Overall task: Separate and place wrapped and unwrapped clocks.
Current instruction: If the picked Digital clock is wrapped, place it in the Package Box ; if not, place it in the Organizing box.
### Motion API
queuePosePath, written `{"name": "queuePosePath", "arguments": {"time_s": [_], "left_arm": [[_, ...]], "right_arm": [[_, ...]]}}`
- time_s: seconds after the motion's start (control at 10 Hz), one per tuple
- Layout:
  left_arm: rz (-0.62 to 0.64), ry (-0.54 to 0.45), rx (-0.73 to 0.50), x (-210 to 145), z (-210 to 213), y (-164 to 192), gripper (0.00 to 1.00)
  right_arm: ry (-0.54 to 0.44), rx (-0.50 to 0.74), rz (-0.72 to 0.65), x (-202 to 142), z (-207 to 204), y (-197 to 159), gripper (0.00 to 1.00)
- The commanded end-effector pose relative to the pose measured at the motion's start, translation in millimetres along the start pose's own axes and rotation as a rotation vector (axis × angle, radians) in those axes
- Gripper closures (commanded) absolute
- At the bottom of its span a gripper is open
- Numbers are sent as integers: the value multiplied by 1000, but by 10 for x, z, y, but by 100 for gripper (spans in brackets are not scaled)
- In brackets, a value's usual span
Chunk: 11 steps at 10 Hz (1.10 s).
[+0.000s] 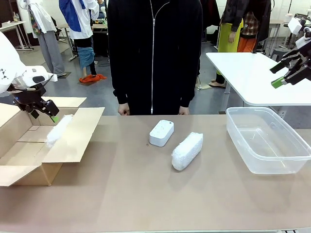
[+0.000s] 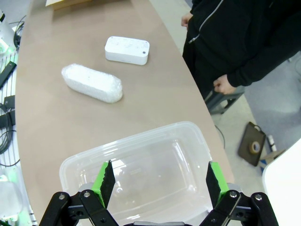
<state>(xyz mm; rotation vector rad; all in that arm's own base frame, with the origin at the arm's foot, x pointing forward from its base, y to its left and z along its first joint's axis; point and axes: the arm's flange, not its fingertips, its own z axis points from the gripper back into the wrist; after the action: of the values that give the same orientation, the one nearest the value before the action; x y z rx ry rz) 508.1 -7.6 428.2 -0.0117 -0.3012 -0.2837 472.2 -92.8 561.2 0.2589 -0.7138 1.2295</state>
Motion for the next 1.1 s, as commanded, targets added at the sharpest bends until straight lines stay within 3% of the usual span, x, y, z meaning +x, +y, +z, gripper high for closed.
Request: {"name": "queuePosePath", "arguments": {"time_s": [0.0,1.0], "left_arm": [[2,1,-32,14,38,33,0],[91,8,-10,-76,657,-451,0]], "right_arm": [[-16,5,1,-1,-11,2,0],[-16,5,1,-1,-11,2,0]]}}
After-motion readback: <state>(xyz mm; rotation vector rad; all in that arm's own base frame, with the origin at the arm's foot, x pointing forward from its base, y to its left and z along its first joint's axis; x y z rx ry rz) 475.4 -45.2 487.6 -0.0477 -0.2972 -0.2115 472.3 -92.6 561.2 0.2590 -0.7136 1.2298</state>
